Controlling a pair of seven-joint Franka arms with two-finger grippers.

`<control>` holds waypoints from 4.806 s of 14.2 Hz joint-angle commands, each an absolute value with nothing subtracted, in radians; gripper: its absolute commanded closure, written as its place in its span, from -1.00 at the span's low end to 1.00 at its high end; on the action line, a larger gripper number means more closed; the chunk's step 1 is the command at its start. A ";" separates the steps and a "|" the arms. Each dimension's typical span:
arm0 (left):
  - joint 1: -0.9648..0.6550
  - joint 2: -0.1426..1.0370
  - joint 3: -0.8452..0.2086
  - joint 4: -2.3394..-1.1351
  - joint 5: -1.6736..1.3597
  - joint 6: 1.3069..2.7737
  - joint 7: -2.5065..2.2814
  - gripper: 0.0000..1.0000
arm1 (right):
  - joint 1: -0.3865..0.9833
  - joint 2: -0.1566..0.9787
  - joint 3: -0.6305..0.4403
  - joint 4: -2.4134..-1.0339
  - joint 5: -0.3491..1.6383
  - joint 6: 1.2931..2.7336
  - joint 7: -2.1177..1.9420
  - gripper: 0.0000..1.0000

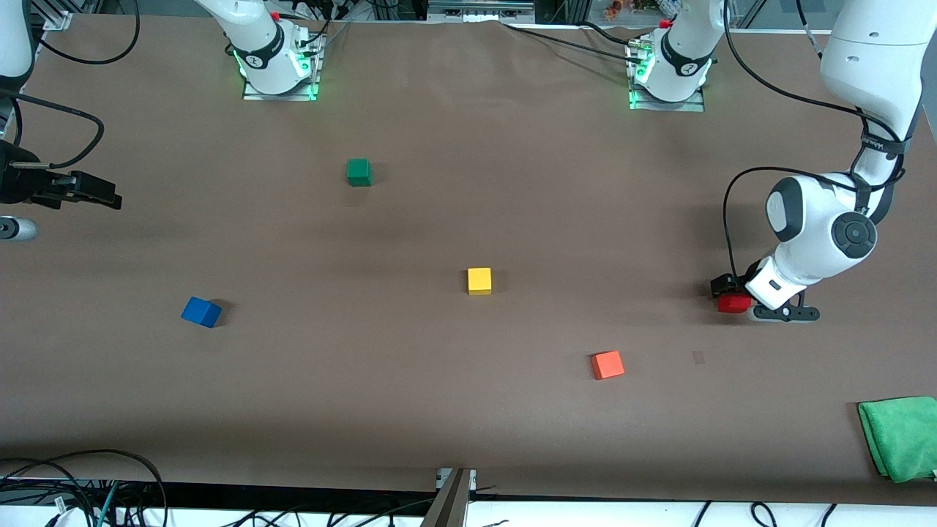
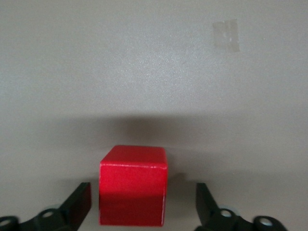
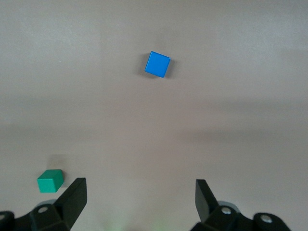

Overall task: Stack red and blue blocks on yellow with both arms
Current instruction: 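Reach the left gripper down over the red cube, then close the left gripper on the red cube and lift it, then carry the red cube over the yellow cube while the right gripper reaches the blue cube, then lower the red cube onto the yellow cube while the right gripper grasps blue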

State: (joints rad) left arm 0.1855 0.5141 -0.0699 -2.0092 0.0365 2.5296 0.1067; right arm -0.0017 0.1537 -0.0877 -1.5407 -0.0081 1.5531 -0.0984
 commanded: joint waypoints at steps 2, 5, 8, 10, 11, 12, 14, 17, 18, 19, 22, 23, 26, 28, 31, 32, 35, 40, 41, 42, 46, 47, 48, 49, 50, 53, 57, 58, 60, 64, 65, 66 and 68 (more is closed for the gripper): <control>0.184 0.526 -0.074 -1.974 0.060 2.502 0.115 1.00 | -0.006 0.184 -0.083 -1.516 -0.011 1.549 -0.101 -1.00; 0.181 0.508 -0.077 -1.962 0.058 2.468 0.110 1.00 | -0.005 0.192 -0.084 -1.517 -0.011 1.549 -0.101 -1.00; 0.183 0.489 -0.138 -1.863 0.046 2.345 0.106 1.00 | -0.002 0.198 -0.083 -1.516 -0.014 1.555 -0.101 -1.00; 0.170 0.492 -0.195 -1.775 0.040 2.252 0.078 1.00 | -0.002 0.230 -0.083 -1.517 -0.015 1.571 -0.101 -1.00; 0.155 0.495 -0.213 -1.741 0.037 2.240 0.048 1.00 | -0.003 0.233 -0.083 -1.517 -0.015 1.575 -0.100 -1.00; 0.131 0.502 -0.222 -1.721 0.037 2.235 0.020 1.00 | -0.003 0.236 -0.083 -1.517 -0.015 1.586 -0.100 -1.00; 0.045 0.511 -0.225 -1.707 0.037 2.230 -0.002 1.00 | -0.003 0.251 -0.083 -1.517 -0.009 1.618 -0.086 -1.00; -0.084 0.572 -0.226 -1.637 -0.033 2.232 -0.087 1.00 | -0.002 0.308 -0.081 -1.519 0.000 1.698 -0.043 -1.00; -0.112 0.604 -0.227 -1.597 -0.053 2.230 -0.127 1.00 | -0.002 0.325 -0.081 -1.519 0.000 1.704 -0.013 -1.00; -0.158 0.624 -0.227 -1.576 -0.060 2.229 -0.156 1.00 | -0.002 0.343 -0.081 -1.519 0.000 1.724 0.012 -1.00; -0.279 0.650 -0.227 -1.542 -0.086 2.230 -0.377 1.00 | -0.002 0.397 -0.081 -1.520 -0.002 1.784 0.060 -1.00; -0.316 0.672 -0.227 -1.505 -0.087 2.230 -0.431 1.00 | -0.002 0.416 -0.081 -1.520 -0.002 1.804 0.081 -1.00; -0.400 0.738 -0.224 -1.407 -0.090 2.230 -0.514 1.00 | -0.003 0.488 -0.081 -1.526 -0.002 1.891 0.098 -1.00; -0.445 0.753 -0.222 -1.385 -0.089 2.230 -0.563 1.00 | -0.005 0.538 -0.083 -1.528 -0.002 1.952 0.100 -1.00; -0.472 0.759 -0.219 -1.385 -0.077 2.230 -0.583 1.00 | -0.006 0.575 -0.081 -1.528 -0.002 1.993 0.100 -1.00; -0.479 0.761 -0.216 -1.385 -0.075 2.230 -0.583 1.00 | -0.006 0.589 -0.083 -1.528 -0.002 2.003 0.100 -1.00; -0.482 0.761 -0.215 -1.385 -0.074 2.230 -0.584 1.00 | -0.011 0.620 -0.084 -1.528 -0.002 2.032 0.101 -1.00; -0.502 0.770 -0.210 -1.385 -0.072 2.230 -0.620 1.00 | -0.012 0.672 -0.084 -1.531 -0.002 2.089 0.155 -1.00; -0.503 0.772 -0.209 -1.387 -0.072 2.230 -0.621 1.00 | -0.012 0.676 -0.084 -1.535 -0.002 2.101 0.155 -1.00; -0.503 0.773 -0.209 -1.387 -0.072 2.230 -0.621 1.00 | -0.012 0.680 -0.086 -1.540 -0.002 2.111 0.155 -1.00; -0.503 0.782 -0.206 -1.387 -0.072 2.230 -0.621 1.00 | -0.012 0.692 -0.086 -1.537 -0.002 2.132 0.156 -1.00; -0.502 0.782 -0.206 -1.387 -0.074 2.230 -0.621 1.00 | -0.012 0.698 -0.086 -1.537 -0.002 2.140 0.155 -1.00; -0.502 0.782 -0.206 -1.387 -0.074 2.230 -0.623 1.00 | -0.012 0.703 -0.086 -1.537 -0.002 2.144 0.155 -1.00; -0.503 0.782 -0.206 -1.385 -0.072 2.230 -0.632 1.00 | -0.014 0.709 -0.086 -1.540 -0.002 2.146 0.156 -1.00; -0.503 0.782 -0.206 -1.385 -0.072 2.230 -0.640 1.00 | -0.014 0.710 -0.086 -1.549 -0.002 2.148 0.156 -1.00; -0.503 0.784 -0.206 -1.384 -0.074 2.230 -0.643 1.00 | -0.012 0.710 -0.086 -1.558 -0.002 2.148 0.155 -1.00; -0.505 0.793 -0.207 -1.364 -0.074 2.232 -0.669 0.88 | -0.014 0.712 -0.086 -1.588 -0.002 2.196 0.155 -1.00; -0.508 0.799 -0.207 -1.349 -0.074 2.230 -0.679 0.85 | -0.017 0.712 -0.086 -1.591 -0.002 2.206 0.155 -1.00; -0.517 0.805 -0.206 -1.342 -0.074 2.230 -0.689 0.75 | -0.020 0.712 -0.086 -1.592 -0.002 2.207 0.155 -1.00; -0.517 0.808 -0.196 -1.342 -0.072 2.232 -0.689 0.68 | -0.017 0.710 -0.086 -1.591 -0.002 2.203 0.156 -0.88; -0.517 0.810 -0.192 -1.341 -0.072 2.232 -0.689 0.68 | -0.017 0.712 -0.086 -1.591 -0.002 2.203 0.156 -0.77; -0.517 0.810 -0.189 -1.341 -0.072 2.232 -0.687 0.69 | -0.017 0.712 -0.086 -1.591 -0.002 2.203 0.156 -0.64; -0.517 0.810 -0.178 -1.338 -0.072 2.232 -0.684 0.70 | -0.017 0.712 -0.086 -1.591 -0.002 2.203 0.156 -0.35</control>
State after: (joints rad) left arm -0.5024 0.7896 -0.1984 -1.3840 -0.0714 2.2511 -0.6797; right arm -0.0120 0.7181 -0.0900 -1.5784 -0.0063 2.1897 0.1486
